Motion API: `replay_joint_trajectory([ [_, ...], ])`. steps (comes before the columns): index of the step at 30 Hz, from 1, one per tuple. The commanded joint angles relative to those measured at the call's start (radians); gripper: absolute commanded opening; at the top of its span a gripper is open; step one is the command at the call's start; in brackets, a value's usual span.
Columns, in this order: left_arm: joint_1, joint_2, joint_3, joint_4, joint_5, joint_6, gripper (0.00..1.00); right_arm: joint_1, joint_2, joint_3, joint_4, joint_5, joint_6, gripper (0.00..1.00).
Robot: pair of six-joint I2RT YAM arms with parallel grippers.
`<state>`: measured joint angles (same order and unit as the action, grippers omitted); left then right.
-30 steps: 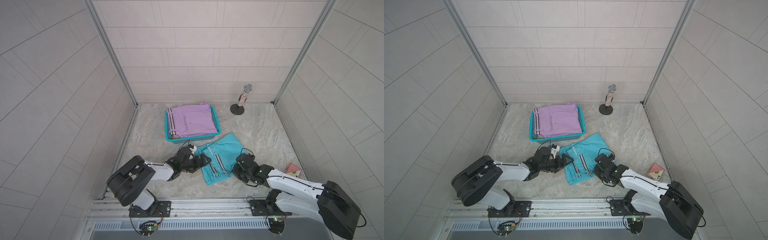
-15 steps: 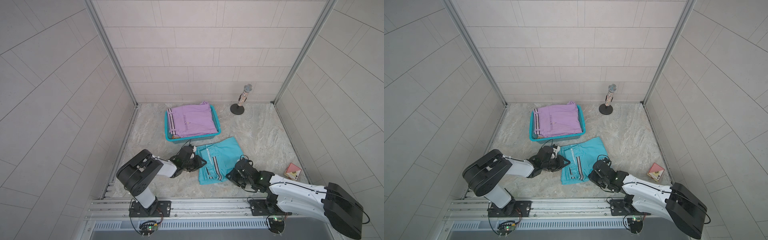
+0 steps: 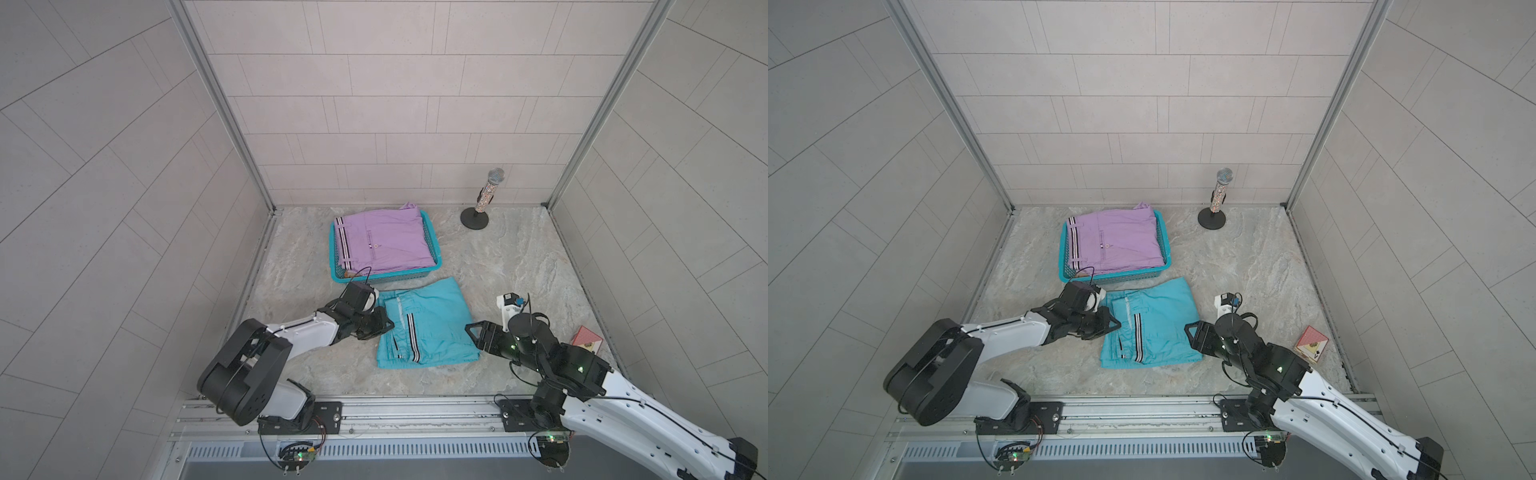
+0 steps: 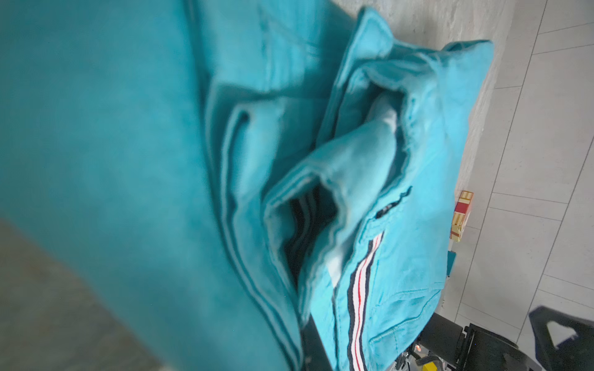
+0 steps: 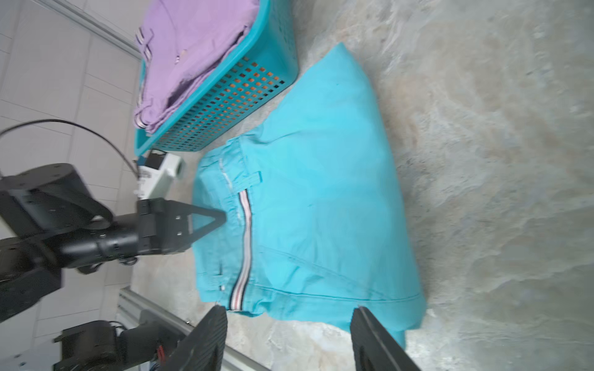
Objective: Put the folded long pants in the basket
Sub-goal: Pick up the long pant at the center of the board.
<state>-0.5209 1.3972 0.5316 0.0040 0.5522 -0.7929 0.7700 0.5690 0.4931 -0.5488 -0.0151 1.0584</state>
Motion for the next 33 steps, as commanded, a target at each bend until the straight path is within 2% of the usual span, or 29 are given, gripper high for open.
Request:
replay_joint_trajectory([
  [1, 0.021, -0.066, 0.040, -0.201, -0.004, 0.099, 0.00, -0.071, 0.085, -0.033, 0.010, -0.047, -0.080, 0.66],
  [5, 0.060, -0.107, 0.050, -0.274, 0.003, 0.107, 0.00, -0.153, 0.226, -0.056, 0.153, -0.167, -0.112, 0.69],
  [8, 0.079, -0.119, 0.048, -0.289, 0.024, 0.098, 0.00, -0.174, 0.333, -0.062, 0.263, -0.202, -0.153, 0.74],
  [12, 0.084, -0.116, 0.047, -0.291, 0.029, 0.096, 0.00, -0.195, 0.548, -0.081, 0.459, -0.301, -0.158, 0.76],
  [15, 0.089, -0.100, 0.050, -0.289, 0.041, 0.100, 0.00, -0.195, 0.731, -0.058, 0.580, -0.390, -0.156, 0.76],
  [19, 0.095, -0.094, 0.052, -0.291, 0.054, 0.098, 0.00, -0.191, 0.920, -0.021, 0.667, -0.445, -0.140, 0.72],
  [22, 0.102, -0.107, 0.056, -0.306, 0.054, 0.101, 0.00, -0.185, 1.007, -0.018, 0.739, -0.472, -0.120, 0.62],
  [26, 0.110, -0.121, 0.058, -0.325, 0.046, 0.105, 0.00, -0.165, 1.030, -0.013, 0.755, -0.471, -0.112, 0.29],
  [29, 0.117, -0.119, 0.059, -0.334, 0.035, 0.107, 0.00, -0.148, 1.000, -0.006, 0.718, -0.445, -0.117, 0.10],
  [31, 0.120, -0.115, 0.059, -0.335, 0.035, 0.105, 0.00, -0.132, 0.974, 0.007, 0.681, -0.424, -0.129, 0.02],
  [33, 0.122, -0.117, 0.064, -0.342, 0.037, 0.103, 0.00, -0.116, 0.948, 0.024, 0.633, -0.402, -0.144, 0.00],
])
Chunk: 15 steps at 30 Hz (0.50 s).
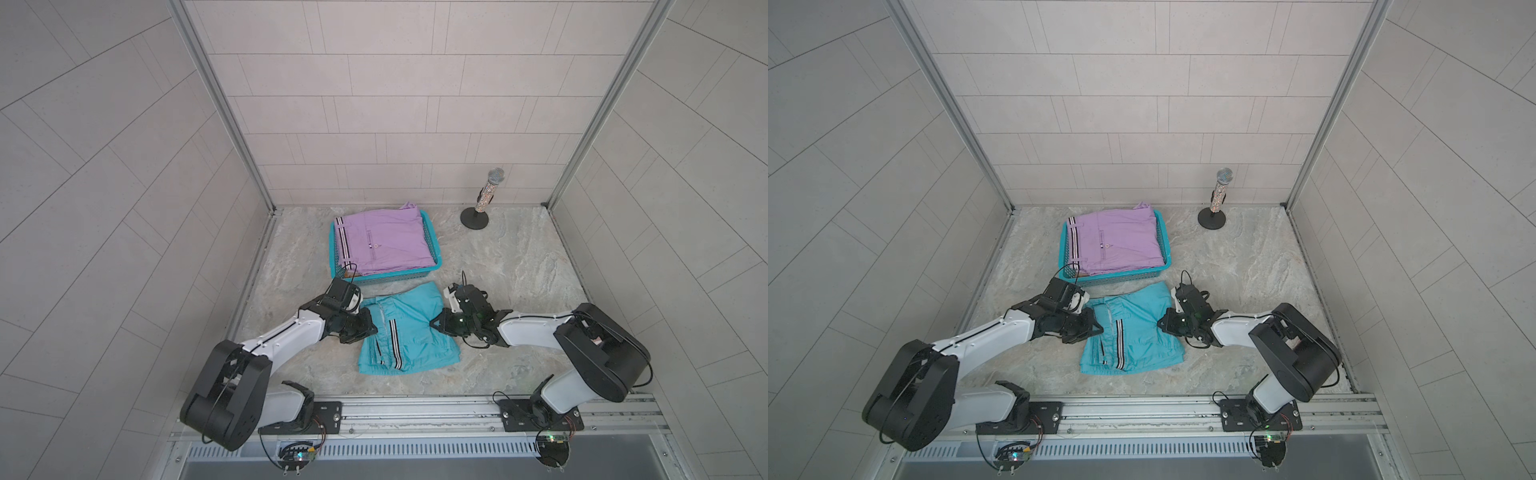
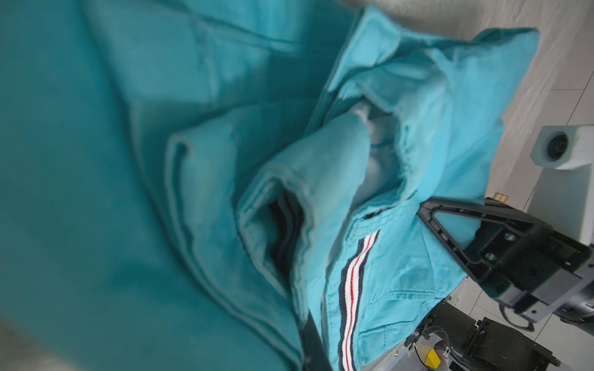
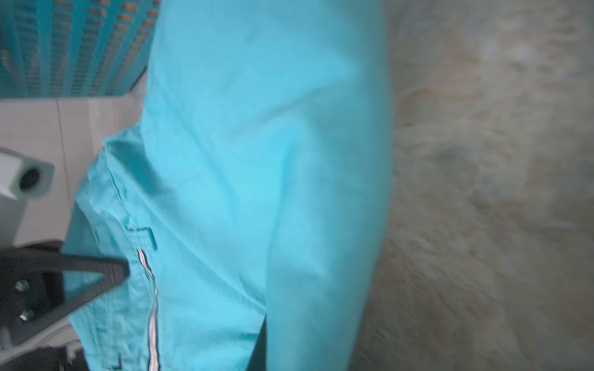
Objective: Put the folded long pants in the basket
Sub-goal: Pick up the long pant at the center of the board.
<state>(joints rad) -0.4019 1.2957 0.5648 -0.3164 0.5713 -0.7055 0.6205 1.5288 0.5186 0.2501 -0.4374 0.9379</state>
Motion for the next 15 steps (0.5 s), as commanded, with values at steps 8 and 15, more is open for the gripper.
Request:
replay_joint_trajectory([
  [8, 0.003, -0.067, 0.090, -0.102, 0.012, 0.028, 0.00, 0.074, -0.166, 0.073, -0.345, 0.109, -0.071, 0.00],
  [15, 0.005, -0.146, 0.208, -0.198, 0.032, 0.017, 0.00, 0.111, -0.330, 0.254, -0.571, 0.204, -0.138, 0.00],
])
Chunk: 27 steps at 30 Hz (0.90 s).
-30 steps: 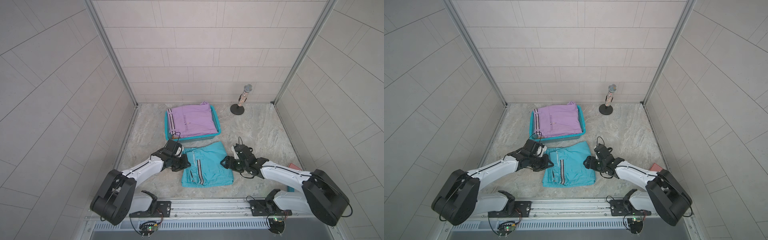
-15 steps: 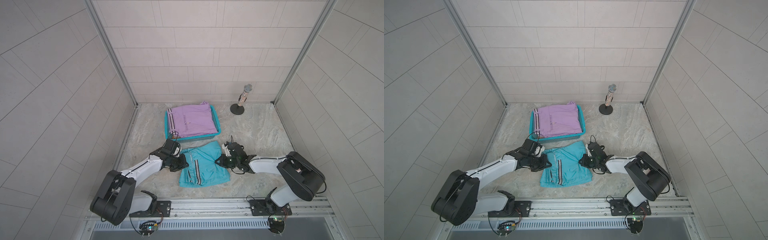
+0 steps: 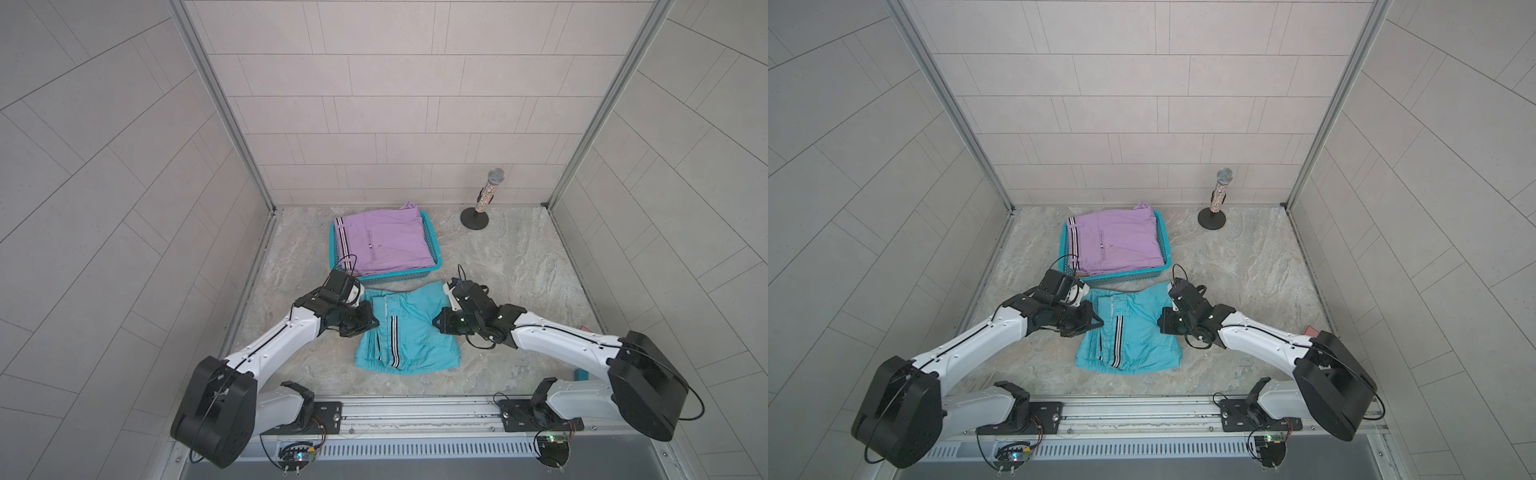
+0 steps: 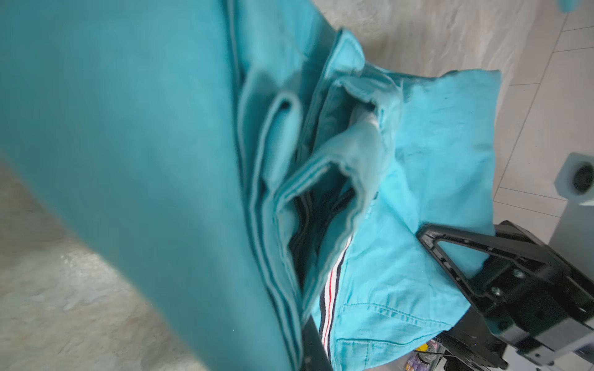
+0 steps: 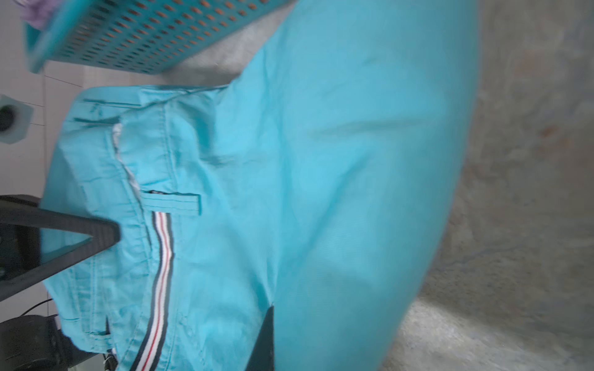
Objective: Put the folded long pants in the basket
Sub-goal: Pick up the long pant at the center of the board, then place the long pant in the basket.
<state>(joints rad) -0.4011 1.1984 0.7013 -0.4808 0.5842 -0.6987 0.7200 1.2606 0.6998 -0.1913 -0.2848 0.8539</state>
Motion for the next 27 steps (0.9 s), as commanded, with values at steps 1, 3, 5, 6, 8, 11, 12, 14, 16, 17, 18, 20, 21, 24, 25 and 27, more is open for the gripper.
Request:
replay_joint_trajectory([
  [1, 0.004, -0.060, 0.093, -0.048, 0.022, 0.008, 0.00, 0.012, -0.077, 0.099, -0.157, 0.059, -0.061, 0.00],
  [3, 0.005, -0.083, 0.153, -0.091, 0.023, 0.009, 0.00, 0.012, -0.111, 0.154, -0.211, 0.078, -0.080, 0.00],
  [5, 0.007, -0.097, 0.220, -0.142, 0.008, 0.018, 0.00, 0.012, -0.139, 0.204, -0.245, 0.094, -0.094, 0.00],
  [6, 0.011, -0.098, 0.254, -0.159, 0.006, 0.025, 0.00, 0.012, -0.151, 0.224, -0.253, 0.104, -0.098, 0.00],
  [8, 0.026, -0.080, 0.335, -0.204, 0.004, 0.050, 0.00, 0.009, -0.167, 0.266, -0.249, 0.123, -0.107, 0.00],
  [11, 0.071, -0.020, 0.445, -0.229, 0.031, 0.078, 0.00, 0.000, -0.139, 0.361, -0.264, 0.143, -0.155, 0.00],
  [12, 0.089, 0.001, 0.476, -0.225, 0.044, 0.079, 0.00, -0.009, -0.118, 0.398, -0.270, 0.141, -0.169, 0.00],
  [14, 0.133, 0.051, 0.532, -0.199, 0.070, 0.074, 0.00, -0.041, -0.055, 0.484, -0.279, 0.118, -0.190, 0.00],
  [16, 0.177, 0.104, 0.588, -0.179, 0.076, 0.068, 0.00, -0.079, 0.010, 0.559, -0.279, 0.089, -0.201, 0.00],
  [17, 0.198, 0.139, 0.616, -0.173, 0.079, 0.064, 0.00, -0.101, 0.051, 0.603, -0.278, 0.075, -0.203, 0.00],
  [18, 0.217, 0.166, 0.638, -0.164, 0.085, 0.059, 0.00, -0.119, 0.085, 0.639, -0.279, 0.061, -0.204, 0.00],
  [20, 0.253, 0.233, 0.675, -0.119, 0.110, 0.032, 0.00, -0.157, 0.167, 0.728, -0.275, 0.043, -0.210, 0.00],
  [21, 0.266, 0.261, 0.691, -0.102, 0.115, 0.018, 0.00, -0.165, 0.198, 0.764, -0.271, 0.044, -0.216, 0.00],
  [24, 0.294, 0.351, 0.758, -0.086, 0.105, 0.004, 0.00, -0.195, 0.310, 0.879, -0.249, 0.037, -0.230, 0.00],
  [25, 0.303, 0.383, 0.785, -0.089, 0.108, 0.008, 0.00, -0.205, 0.355, 0.924, -0.252, 0.027, -0.237, 0.00],
  [27, 0.315, 0.432, 0.834, -0.095, 0.099, 0.012, 0.00, -0.218, 0.435, 1.011, -0.269, 0.012, -0.250, 0.00],
])
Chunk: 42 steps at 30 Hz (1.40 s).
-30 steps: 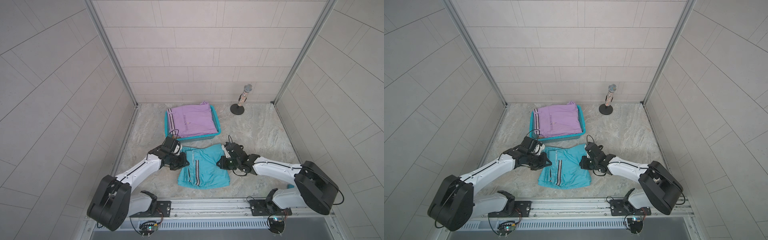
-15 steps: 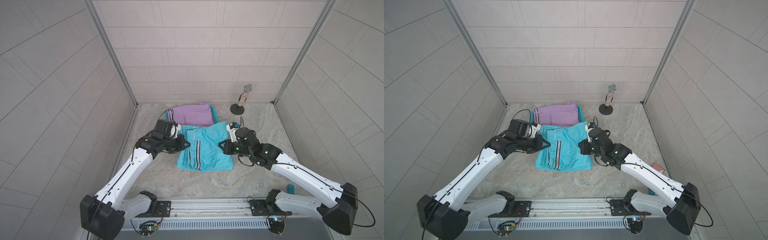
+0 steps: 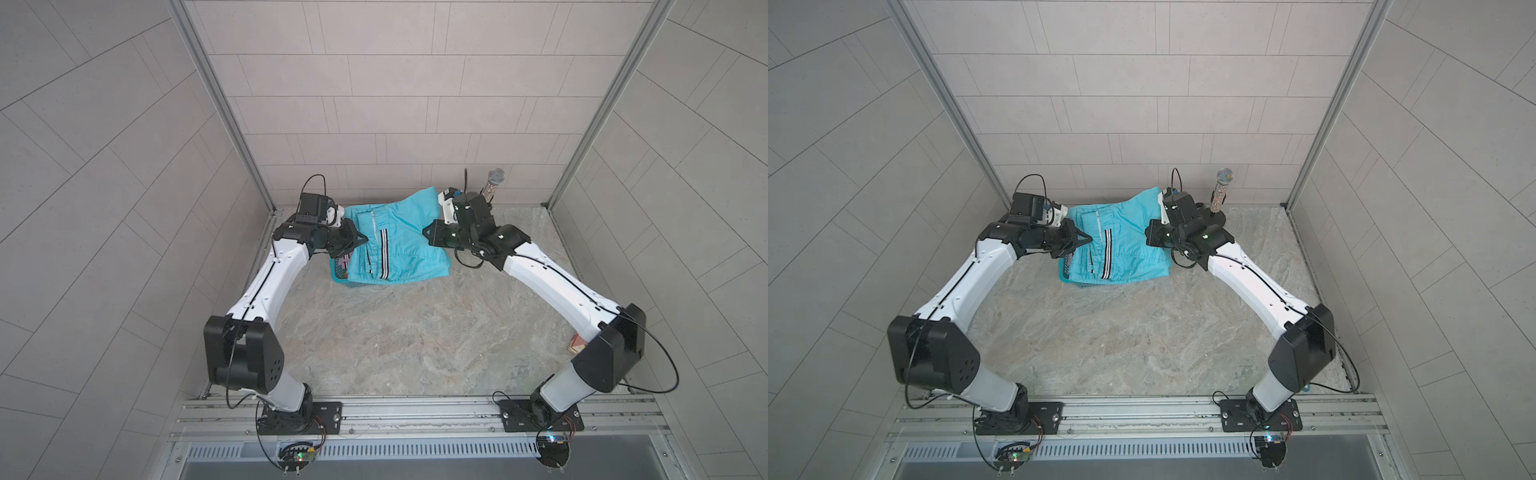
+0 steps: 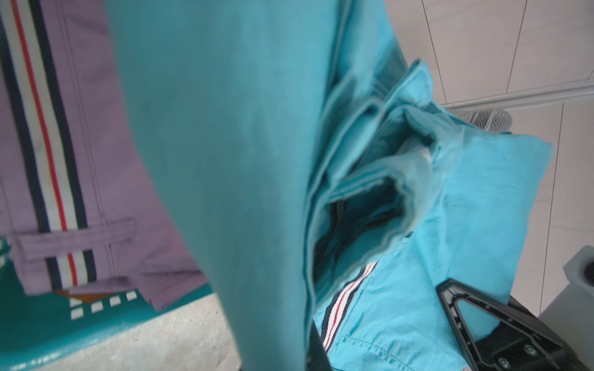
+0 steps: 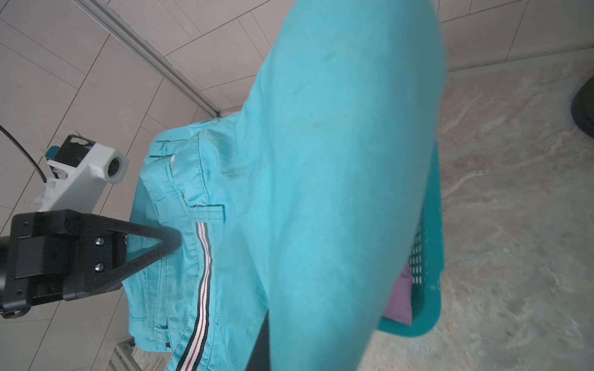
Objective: Put the folded long pants in the basket
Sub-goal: Place the long pant in the basket.
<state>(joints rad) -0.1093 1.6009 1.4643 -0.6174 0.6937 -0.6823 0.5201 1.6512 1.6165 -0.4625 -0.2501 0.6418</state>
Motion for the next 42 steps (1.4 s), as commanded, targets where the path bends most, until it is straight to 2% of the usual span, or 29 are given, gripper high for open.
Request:
replay_joint_trajectory([
  [1, 0.031, 0.055, 0.093, 0.042, -0.018, 0.001, 0.00, -0.025, 0.090, 0.136, -0.004, -0.030, -0.043, 0.00],
  [8, 0.069, 0.224, 0.174, 0.014, -0.049, 0.022, 0.00, -0.052, 0.317, 0.308, -0.030, -0.047, -0.051, 0.00],
  [13, 0.077, 0.294, 0.167, -0.003, -0.104, 0.066, 0.00, -0.061, 0.445, 0.343, -0.042, -0.032, -0.069, 0.00],
  [18, 0.103, 0.360, 0.157, -0.001, -0.084, 0.084, 0.00, -0.070, 0.562, 0.354, -0.044, -0.029, -0.077, 0.00],
  [22, 0.126, 0.395, 0.158, -0.031, -0.059, 0.102, 0.00, -0.070, 0.581, 0.320, -0.033, -0.026, -0.058, 0.00],
  [33, 0.127, 0.301, 0.072, -0.033, -0.105, 0.095, 0.00, -0.066, 0.540, 0.278, -0.073, -0.017, -0.041, 0.00],
  [42, 0.128, 0.373, 0.055, -0.036, -0.139, 0.110, 0.00, -0.069, 0.610, 0.265, -0.072, 0.014, -0.067, 0.01],
])
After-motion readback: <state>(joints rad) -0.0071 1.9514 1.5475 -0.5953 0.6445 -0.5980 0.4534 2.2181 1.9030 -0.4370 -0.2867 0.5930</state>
